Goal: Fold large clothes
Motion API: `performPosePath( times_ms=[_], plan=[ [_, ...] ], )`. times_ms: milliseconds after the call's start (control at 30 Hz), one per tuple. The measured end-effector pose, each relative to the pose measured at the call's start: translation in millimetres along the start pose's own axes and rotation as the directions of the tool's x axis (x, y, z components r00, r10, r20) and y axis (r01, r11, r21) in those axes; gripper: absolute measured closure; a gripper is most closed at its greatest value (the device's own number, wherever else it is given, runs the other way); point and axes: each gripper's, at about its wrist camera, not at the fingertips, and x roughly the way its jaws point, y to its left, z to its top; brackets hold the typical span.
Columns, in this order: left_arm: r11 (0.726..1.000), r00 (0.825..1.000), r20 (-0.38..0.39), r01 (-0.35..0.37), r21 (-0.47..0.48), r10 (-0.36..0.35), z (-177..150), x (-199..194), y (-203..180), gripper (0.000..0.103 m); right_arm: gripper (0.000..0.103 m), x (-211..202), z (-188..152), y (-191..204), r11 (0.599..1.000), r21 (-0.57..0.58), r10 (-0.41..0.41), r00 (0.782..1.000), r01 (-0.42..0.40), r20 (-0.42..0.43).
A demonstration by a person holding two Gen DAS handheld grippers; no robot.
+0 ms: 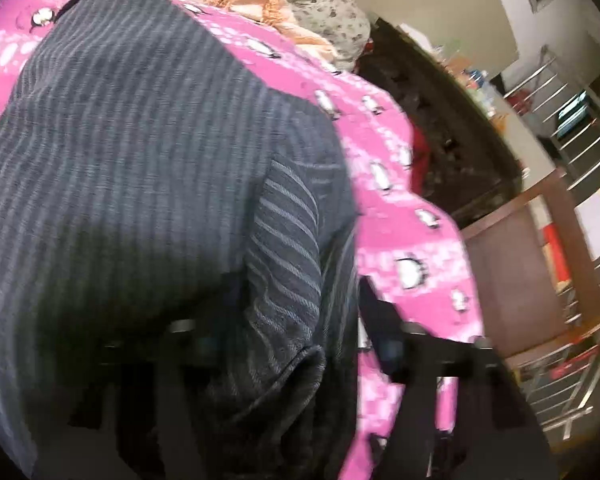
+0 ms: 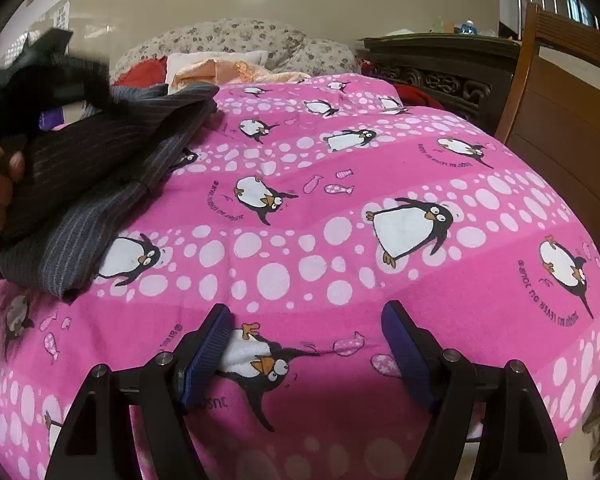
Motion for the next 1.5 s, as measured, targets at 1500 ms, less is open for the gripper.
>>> performPosePath(
  times_ms=[1500],
  plan=[
    [0.911, 0.956, 0.191, -0.273, 0.308, 0.221, -89, -137, 67, 0.054, 0.046, -33, 114, 133, 0.932, -0.14, 0.338, 0.941, -0.334, 0.01]
  ],
)
